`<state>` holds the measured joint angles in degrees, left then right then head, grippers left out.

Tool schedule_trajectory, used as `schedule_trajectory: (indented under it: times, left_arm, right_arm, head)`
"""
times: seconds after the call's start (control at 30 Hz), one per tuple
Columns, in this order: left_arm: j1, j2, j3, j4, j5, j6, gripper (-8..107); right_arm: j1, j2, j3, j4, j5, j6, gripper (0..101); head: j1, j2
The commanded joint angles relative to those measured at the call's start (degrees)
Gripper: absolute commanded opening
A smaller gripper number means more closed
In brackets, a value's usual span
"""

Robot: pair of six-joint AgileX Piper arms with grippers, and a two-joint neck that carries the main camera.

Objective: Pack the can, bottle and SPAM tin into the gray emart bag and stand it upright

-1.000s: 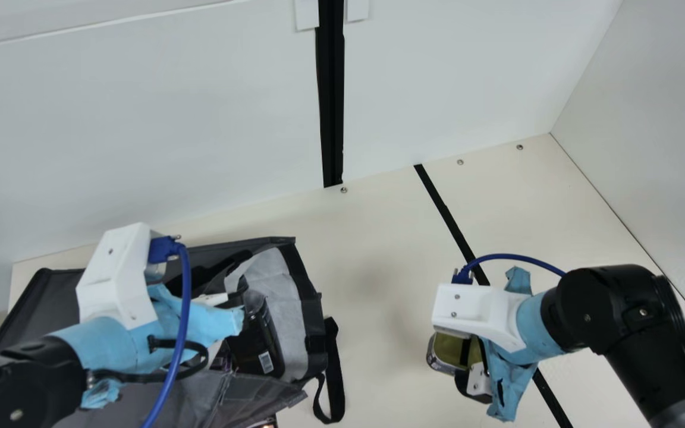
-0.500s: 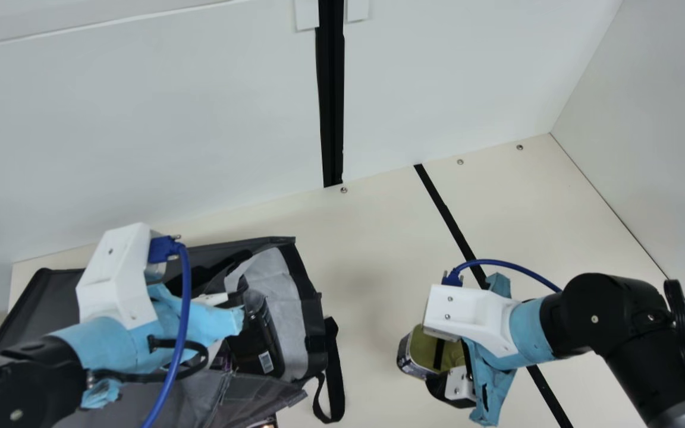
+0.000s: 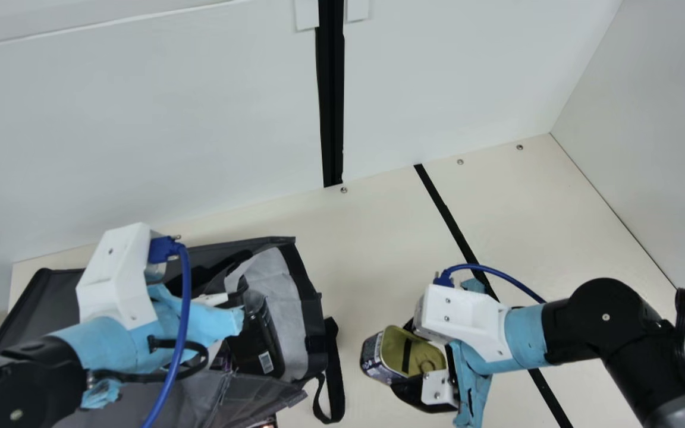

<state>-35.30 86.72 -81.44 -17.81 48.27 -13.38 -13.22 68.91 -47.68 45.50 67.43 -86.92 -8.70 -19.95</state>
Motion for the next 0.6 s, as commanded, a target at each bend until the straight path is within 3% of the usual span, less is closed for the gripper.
schedule_trajectory:
  times: [0.0,0.57]
  left_arm:
    - [0.0,0.0,0.0,0.0,0.0,0.0,-8]
    - [0.0,0.0,0.0,0.0,0.0,0.0,-8]
  right_arm:
    - [0.1,0.5,0.1,3.0,0.2,-1.1,0]
    - [6.9,7.8,-1.3,11.9,-4.8,-4.2,0]
  head:
    - [-1.3,0.0]
    - [-1.3,0.0]
